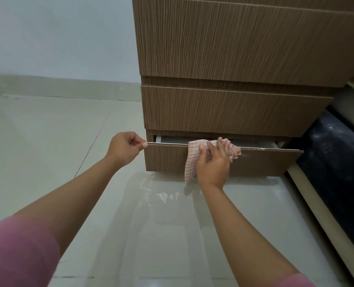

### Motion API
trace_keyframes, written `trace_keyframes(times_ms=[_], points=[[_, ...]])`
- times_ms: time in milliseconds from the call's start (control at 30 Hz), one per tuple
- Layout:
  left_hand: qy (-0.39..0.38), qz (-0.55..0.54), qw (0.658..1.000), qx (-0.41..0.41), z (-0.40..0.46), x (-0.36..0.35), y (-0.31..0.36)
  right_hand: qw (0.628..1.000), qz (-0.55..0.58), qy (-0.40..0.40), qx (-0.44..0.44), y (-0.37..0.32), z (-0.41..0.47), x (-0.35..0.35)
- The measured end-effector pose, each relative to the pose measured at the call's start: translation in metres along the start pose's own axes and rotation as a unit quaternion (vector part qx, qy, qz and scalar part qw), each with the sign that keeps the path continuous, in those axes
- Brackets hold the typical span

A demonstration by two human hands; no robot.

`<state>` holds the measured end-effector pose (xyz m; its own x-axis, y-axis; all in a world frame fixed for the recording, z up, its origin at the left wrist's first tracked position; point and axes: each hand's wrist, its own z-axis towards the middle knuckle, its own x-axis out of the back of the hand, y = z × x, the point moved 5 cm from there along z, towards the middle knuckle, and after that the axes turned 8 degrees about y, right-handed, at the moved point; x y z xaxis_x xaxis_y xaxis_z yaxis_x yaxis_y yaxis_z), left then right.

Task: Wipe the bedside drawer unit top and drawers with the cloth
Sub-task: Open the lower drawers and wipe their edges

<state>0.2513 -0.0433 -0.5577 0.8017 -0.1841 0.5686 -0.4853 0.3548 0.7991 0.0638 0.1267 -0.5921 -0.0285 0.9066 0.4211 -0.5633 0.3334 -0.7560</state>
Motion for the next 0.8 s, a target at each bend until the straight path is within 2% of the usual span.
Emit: trace_keyframes(times_ms=[467,800], points=[[0.071,0.082,0.987,-0.122,-0.009,-0.003,0.016,0.999,-0.036,0.005,-0.041,0.028,0.023,0.03],[0.085,0.091,0.982,-0.143,-0.009,-0.005,0.015,0.997,-0.047,0.007,-0.056,0.061,0.051,0.063]])
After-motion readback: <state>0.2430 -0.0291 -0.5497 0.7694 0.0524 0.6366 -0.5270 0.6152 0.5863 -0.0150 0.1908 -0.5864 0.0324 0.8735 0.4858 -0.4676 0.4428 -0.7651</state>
